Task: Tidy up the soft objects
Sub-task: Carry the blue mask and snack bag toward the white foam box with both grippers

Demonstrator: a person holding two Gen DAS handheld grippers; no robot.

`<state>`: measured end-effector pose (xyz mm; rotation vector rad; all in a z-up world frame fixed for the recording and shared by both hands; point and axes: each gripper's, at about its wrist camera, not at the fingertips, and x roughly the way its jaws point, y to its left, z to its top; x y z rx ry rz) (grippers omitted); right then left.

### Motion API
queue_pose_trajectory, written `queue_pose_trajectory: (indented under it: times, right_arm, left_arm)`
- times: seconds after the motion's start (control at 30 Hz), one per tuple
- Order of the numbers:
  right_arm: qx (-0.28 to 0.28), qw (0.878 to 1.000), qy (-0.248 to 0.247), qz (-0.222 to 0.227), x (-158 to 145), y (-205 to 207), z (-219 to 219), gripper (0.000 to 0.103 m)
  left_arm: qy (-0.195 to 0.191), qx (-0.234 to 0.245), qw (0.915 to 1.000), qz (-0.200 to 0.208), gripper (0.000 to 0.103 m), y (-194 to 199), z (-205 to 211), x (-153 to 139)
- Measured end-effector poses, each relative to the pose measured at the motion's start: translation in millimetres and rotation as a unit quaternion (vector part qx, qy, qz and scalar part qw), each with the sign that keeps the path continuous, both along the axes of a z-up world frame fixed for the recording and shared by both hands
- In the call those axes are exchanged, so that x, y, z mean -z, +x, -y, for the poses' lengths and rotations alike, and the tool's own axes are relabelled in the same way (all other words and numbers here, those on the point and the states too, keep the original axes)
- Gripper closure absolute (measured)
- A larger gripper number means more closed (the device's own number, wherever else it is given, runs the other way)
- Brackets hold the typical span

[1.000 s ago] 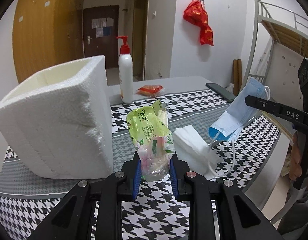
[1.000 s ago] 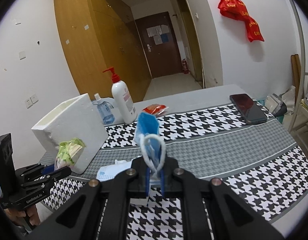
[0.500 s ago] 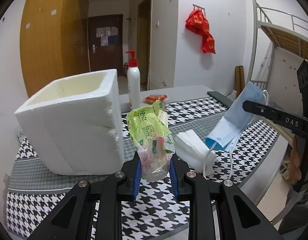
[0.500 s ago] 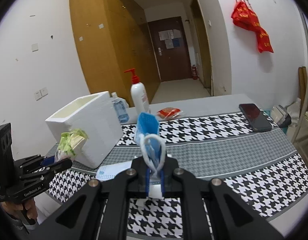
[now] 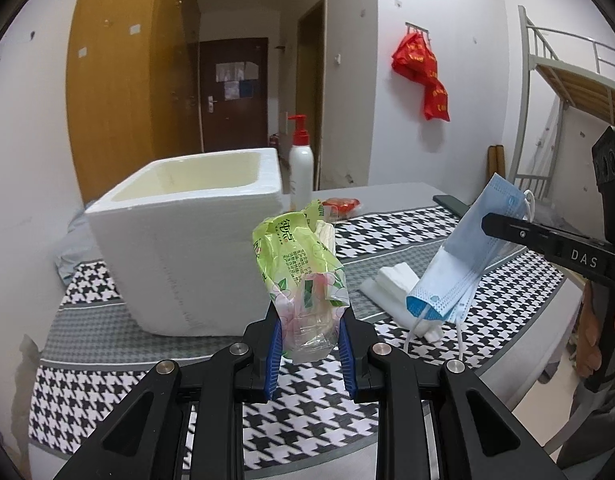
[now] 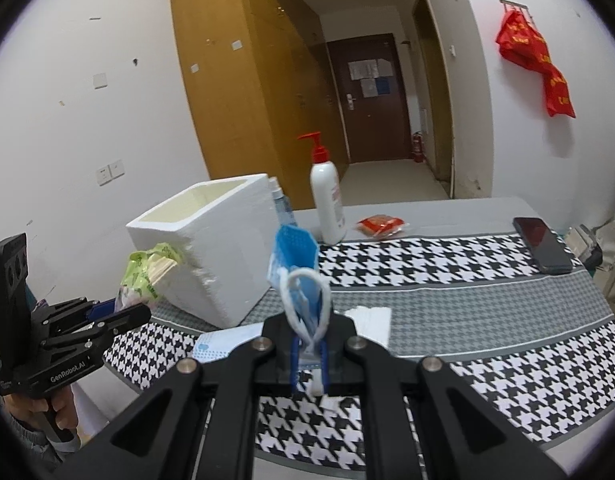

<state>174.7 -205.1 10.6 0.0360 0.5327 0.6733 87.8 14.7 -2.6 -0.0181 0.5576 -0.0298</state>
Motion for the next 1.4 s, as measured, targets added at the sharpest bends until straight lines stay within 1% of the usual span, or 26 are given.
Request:
queue_pose_trajectory:
  times: [0.23,0.47,0.73,1.07,1.4]
  right_arm:
    - [-0.028,1.0,-0.001,0.003,-2,-7,-17,0.092]
    - [-0.051,0.999,-0.005,0.004,-3,-13,-32,0.092]
    - [-0.076,0.997,-0.008,0.007,-7,-17,-52,0.092]
    - [-0.098,0.995,-0.014,0.016,-15,-18,-71,0.092]
    - [-0.102,0.994,-0.021,0.038,-37,-13,-85,0.092]
  left_arm:
    - [0.002,-0.026,0.9996,0.008,0.077,-13,-13,-4]
    - [0.001,-0.046,0.9988,0.014,0.077,-26,-24,-6]
    - [0.005,-0.066,0.9975,0.023,0.077,-37,-37,-14]
    - [0.011,-0.075,0.9964,0.036,0.077,-43,-48,-24]
    - [0.02,-0.076,0.9956,0.05,0.077,-35,-57,-40]
